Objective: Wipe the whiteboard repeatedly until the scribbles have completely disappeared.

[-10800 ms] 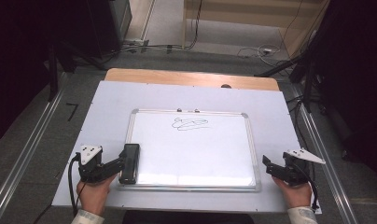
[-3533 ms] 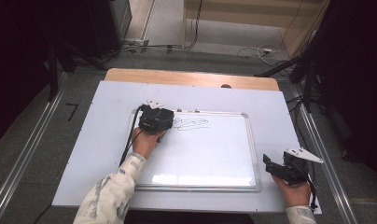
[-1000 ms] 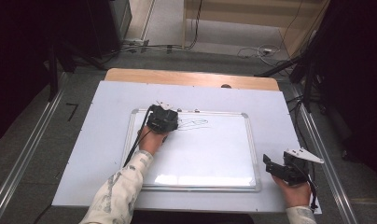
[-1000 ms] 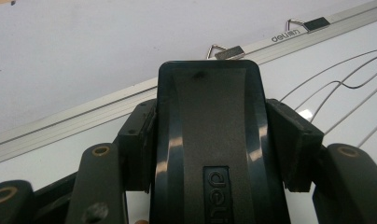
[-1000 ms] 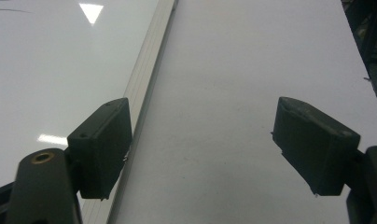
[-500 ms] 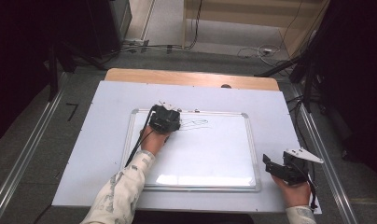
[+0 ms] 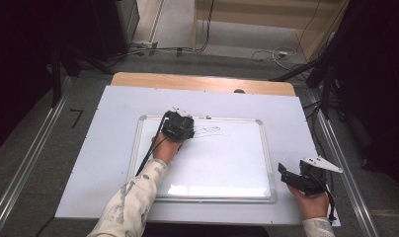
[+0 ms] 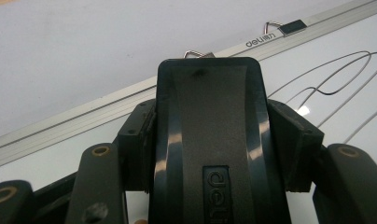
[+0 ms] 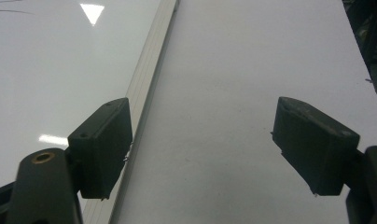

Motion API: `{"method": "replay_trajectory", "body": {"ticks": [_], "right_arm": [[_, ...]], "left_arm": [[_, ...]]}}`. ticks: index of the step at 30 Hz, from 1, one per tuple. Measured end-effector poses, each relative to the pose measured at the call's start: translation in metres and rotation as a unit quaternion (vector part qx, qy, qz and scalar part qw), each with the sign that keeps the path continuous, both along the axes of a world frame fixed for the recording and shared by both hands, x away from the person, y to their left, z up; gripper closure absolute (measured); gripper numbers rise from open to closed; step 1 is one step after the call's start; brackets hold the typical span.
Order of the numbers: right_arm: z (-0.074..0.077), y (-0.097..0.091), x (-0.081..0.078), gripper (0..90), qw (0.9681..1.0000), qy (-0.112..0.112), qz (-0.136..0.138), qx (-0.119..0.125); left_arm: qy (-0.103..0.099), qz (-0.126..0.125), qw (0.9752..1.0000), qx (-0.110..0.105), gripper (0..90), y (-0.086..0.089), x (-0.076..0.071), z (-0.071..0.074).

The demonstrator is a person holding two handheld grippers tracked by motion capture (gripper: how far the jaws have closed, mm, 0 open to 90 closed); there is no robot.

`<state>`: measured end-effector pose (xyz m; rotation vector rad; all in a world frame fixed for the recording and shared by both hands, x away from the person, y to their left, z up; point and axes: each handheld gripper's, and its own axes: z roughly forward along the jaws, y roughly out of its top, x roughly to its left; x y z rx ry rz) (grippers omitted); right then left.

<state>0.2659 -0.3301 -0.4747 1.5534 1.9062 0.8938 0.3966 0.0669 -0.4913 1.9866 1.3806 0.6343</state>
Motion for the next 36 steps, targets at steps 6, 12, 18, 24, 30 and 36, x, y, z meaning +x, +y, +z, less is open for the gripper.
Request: {"method": "replay_trajectory", "body": {"ticks": [6,12,18,24,30,36], "right_arm": [[0.000,0.000,0.000,18.6,1.0000,0.000,-0.001,0.001],[0.000,0.000,0.000,18.6,1.0000,-0.001,0.000,0.001],[0.000,0.000,0.000,18.7,1.0000,-0.001,0.000,0.001],[0.000,0.000,0.000,18.6,1.0000,-0.001,0.000,0.002],[0.000,0.000,0.000,18.7,1.0000,0.000,0.000,0.002],[0.000,-0.001,0.000,18.7,1.0000,-0.001,0.000,0.003]], "left_arm": [[-0.001,-0.003,1.0000,0.000,41.1,-0.005,0.001,0.000],[0.001,-0.008,1.0000,0.003,41.1,-0.009,0.002,0.000],[0.002,-0.013,0.9999,0.003,41.1,-0.015,0.003,0.000],[0.002,-0.021,0.9998,0.002,41.1,-0.023,0.004,0.000],[0.001,-0.024,0.9997,0.001,41.1,-0.030,0.005,0.000],[0.001,-0.032,0.9995,0.002,41.0,-0.037,0.006,0.001]]}}
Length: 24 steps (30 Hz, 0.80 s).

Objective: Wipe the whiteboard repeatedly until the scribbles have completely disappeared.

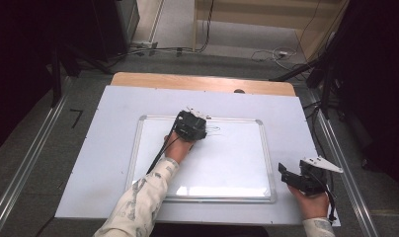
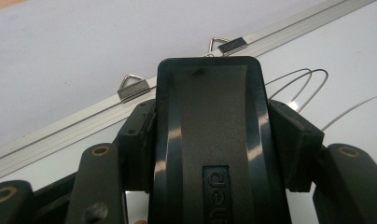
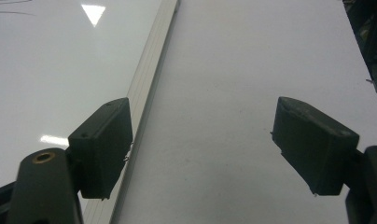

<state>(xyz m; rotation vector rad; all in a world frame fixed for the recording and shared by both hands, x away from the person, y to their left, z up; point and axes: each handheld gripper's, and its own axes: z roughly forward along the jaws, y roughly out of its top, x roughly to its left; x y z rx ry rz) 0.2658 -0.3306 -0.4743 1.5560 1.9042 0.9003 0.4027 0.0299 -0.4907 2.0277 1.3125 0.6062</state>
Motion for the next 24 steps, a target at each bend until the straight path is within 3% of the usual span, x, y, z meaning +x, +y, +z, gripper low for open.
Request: {"method": "replay_trajectory", "body": {"ticks": [24], "right_arm": [[0.000,0.000,0.000,18.9,1.0000,-0.001,0.003,0.002]], "left_arm": [[0.001,-0.025,0.9997,0.002,41.0,-0.037,0.003,0.001]]}}
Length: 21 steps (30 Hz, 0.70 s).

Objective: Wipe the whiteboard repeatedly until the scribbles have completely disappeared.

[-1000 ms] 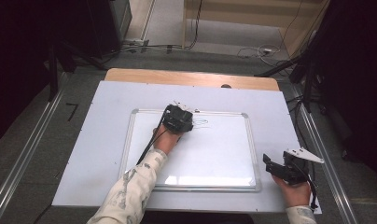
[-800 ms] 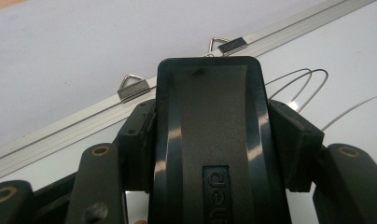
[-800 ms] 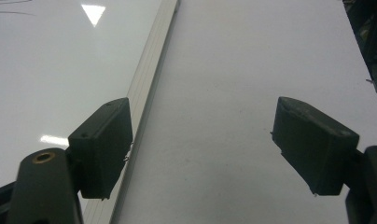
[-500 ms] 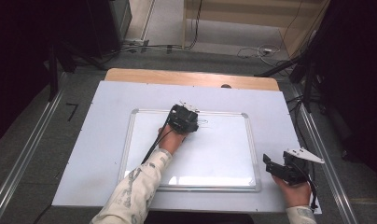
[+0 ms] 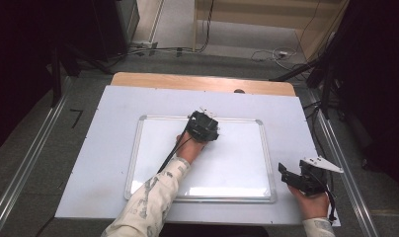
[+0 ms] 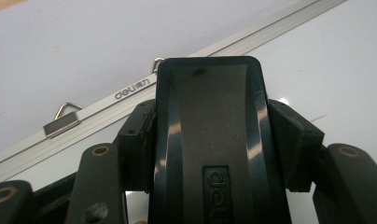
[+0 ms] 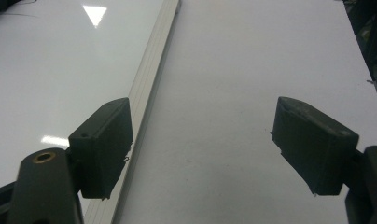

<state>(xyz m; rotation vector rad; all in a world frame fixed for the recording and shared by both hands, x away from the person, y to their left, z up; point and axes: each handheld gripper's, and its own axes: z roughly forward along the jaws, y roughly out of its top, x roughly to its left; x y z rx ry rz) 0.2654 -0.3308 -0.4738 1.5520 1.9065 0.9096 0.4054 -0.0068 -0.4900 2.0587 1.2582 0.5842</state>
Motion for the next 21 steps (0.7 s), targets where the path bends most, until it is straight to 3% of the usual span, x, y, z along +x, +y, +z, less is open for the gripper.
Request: {"method": "replay_trajectory", "body": {"ticks": [21], "right_arm": [[0.001,0.000,0.000,19.2,1.0000,-0.001,-0.001,0.001]], "left_arm": [[0.000,-0.030,0.9996,0.001,41.0,-0.038,-0.002,0.000]]}}
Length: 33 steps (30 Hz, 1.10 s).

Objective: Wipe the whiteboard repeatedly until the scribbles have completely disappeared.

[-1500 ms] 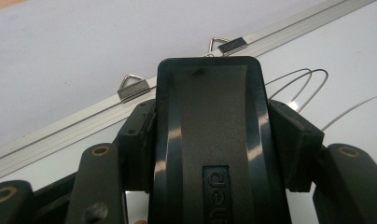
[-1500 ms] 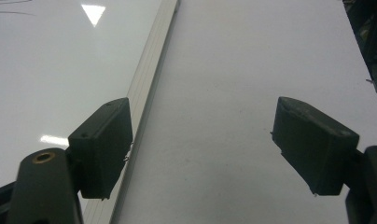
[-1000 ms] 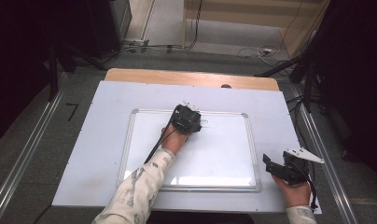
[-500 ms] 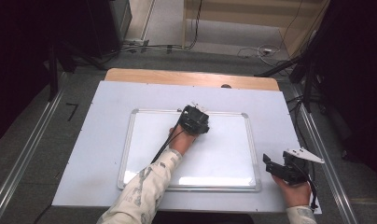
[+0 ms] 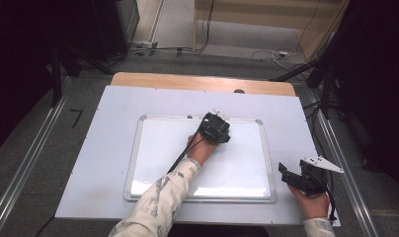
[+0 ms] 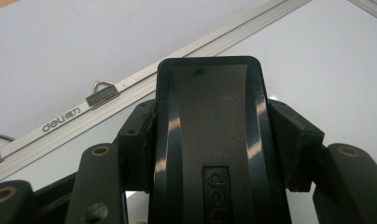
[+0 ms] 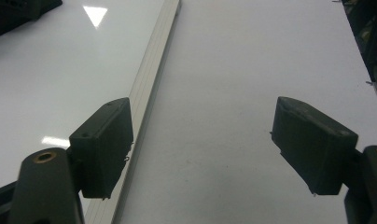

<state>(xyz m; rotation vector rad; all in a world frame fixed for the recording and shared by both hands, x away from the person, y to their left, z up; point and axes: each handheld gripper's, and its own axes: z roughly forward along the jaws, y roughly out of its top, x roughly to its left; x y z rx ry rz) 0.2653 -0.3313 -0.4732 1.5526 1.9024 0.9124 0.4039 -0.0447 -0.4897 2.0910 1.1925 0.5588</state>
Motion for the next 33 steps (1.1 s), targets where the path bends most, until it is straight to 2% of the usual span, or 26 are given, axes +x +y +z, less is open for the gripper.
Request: {"method": "replay_trajectory", "body": {"ticks": [7,15,33], "right_arm": [[0.000,-0.001,0.000,19.2,1.0000,0.000,-0.002,0.001],[-0.001,-0.001,0.000,19.4,1.0000,0.002,-0.003,0.000],[-0.002,-0.004,-0.001,19.4,1.0000,0.004,-0.006,0.000]], "left_arm": [[0.000,-0.006,1.0000,0.001,41.0,-0.009,-0.002,0.000],[-0.001,-0.013,0.9999,0.004,41.0,-0.009,-0.002,0.000],[-0.001,-0.005,1.0000,-0.001,41.0,0.010,-0.002,0.000]]}}
